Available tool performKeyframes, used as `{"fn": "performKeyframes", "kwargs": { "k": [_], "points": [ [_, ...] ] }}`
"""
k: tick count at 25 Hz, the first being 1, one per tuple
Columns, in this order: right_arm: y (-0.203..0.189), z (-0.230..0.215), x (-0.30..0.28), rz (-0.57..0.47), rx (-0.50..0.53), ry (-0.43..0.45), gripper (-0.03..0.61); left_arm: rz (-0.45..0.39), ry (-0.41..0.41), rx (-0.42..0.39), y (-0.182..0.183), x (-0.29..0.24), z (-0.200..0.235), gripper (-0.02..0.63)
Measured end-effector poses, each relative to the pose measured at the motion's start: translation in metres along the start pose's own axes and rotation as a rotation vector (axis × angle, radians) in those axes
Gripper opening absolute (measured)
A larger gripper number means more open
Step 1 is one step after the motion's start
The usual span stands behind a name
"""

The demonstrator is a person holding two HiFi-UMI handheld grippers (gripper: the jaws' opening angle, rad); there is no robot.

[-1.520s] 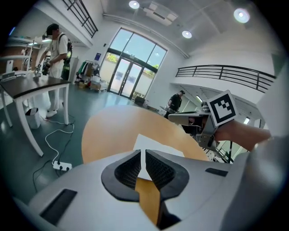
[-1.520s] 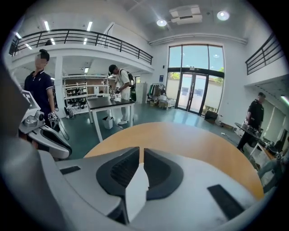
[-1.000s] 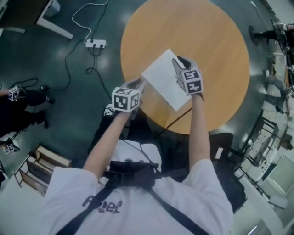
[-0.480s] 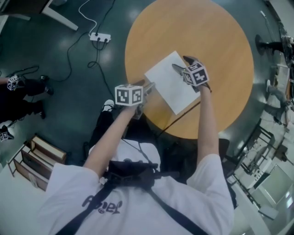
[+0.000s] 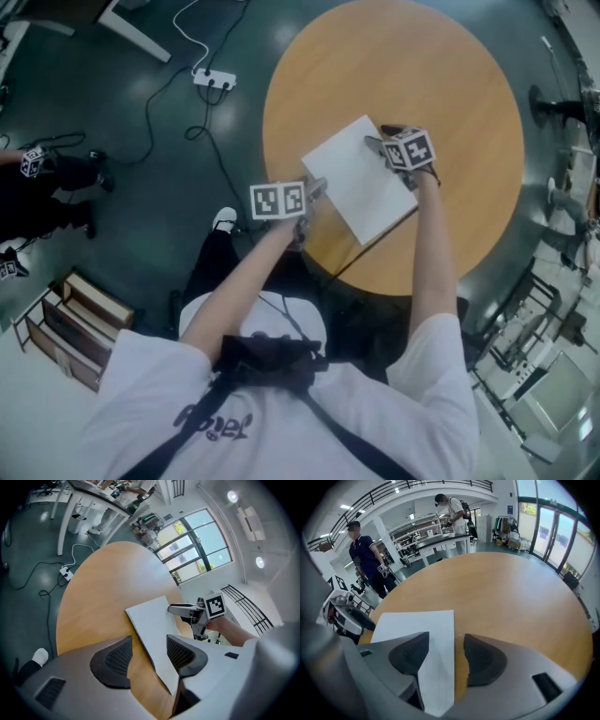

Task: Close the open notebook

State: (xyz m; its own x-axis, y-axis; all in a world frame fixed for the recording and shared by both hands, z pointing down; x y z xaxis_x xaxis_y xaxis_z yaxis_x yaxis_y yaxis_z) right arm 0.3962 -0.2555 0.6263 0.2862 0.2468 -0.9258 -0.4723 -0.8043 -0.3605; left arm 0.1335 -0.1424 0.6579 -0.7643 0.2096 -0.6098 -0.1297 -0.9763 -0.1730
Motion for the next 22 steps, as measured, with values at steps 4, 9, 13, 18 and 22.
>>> {"fn": "performKeyframes", "kwargs": {
  "k": [4,9,13,18,22],
  "points": [
    [0.001,-0.008,0.001,-0.002,-0.027,-0.004,0.214,-0.018,-0.003,0.028,0.003,-0.006,0.001,0.244],
    [0.002,0.000,0.000,0.028,0.003,-0.037,0.151,-0.026,0.002,0.029,0.004,-0.012,-0.002,0.212],
    [0.004,0.000,0.000,0.016,-0.009,-0.047,0.122,-0.041,0.039,0.050,0.009,-0.013,0.002,0.148],
    [-0.002,-0.006,0.003,-0.005,-0.039,-0.060,0.055,-0.055,0.063,0.076,0.006,-0.012,0.011,0.044],
    [-0.001,-0.003,0.006,-0.030,-0.042,-0.062,0.041,-0.052,0.080,0.023,0.005,-0.007,0.011,0.041]
  ]
}}
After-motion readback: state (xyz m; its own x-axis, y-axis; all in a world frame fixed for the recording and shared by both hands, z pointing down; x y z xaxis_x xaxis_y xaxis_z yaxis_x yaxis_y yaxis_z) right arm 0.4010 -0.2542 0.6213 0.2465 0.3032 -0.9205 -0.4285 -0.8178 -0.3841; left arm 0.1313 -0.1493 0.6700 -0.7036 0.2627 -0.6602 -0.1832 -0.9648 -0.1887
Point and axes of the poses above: the fingertips, and each gripper's own axes: x backward along the fingers, z to its left, y out of its top, the point moved 9 cm from there along x, backward along the fingers, and after that the axes turned 2 degrees about x, right-handed, at the moved point
